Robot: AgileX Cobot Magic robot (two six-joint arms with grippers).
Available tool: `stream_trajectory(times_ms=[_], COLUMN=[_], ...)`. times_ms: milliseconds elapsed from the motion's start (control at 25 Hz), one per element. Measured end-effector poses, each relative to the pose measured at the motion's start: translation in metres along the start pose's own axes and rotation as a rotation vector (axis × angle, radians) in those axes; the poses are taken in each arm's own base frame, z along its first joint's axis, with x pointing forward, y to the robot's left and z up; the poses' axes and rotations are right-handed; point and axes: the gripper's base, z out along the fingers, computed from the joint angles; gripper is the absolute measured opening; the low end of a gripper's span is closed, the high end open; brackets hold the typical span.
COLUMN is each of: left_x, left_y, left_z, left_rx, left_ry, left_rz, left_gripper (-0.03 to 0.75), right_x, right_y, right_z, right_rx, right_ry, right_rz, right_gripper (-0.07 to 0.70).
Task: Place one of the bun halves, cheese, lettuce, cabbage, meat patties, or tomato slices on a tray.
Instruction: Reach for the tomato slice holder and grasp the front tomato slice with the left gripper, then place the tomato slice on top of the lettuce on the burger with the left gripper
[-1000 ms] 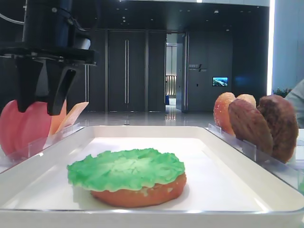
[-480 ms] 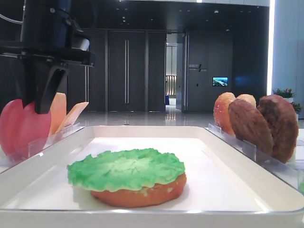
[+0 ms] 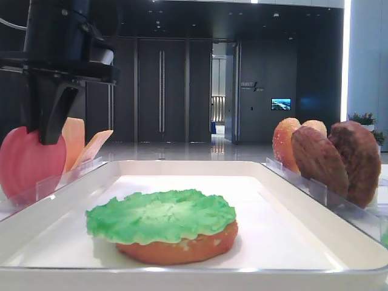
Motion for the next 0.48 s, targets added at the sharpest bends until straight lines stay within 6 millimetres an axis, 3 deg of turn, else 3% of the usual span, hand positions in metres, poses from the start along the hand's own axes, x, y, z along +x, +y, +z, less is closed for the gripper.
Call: stream_trajectory(times_ms=[480], left_x=[0.006], left_y=[0.003], left_z=[-0.022], left_rx=[0.046], left_ry=[-0.035], left_rz=[-0.021], left_gripper=[0.055], right_x=[0.0], right_y=[0.0], right_z=[0.0], right_rx=[0.0], right_ry=[0.0], right_rz=[0.0], right_gripper=[0.487])
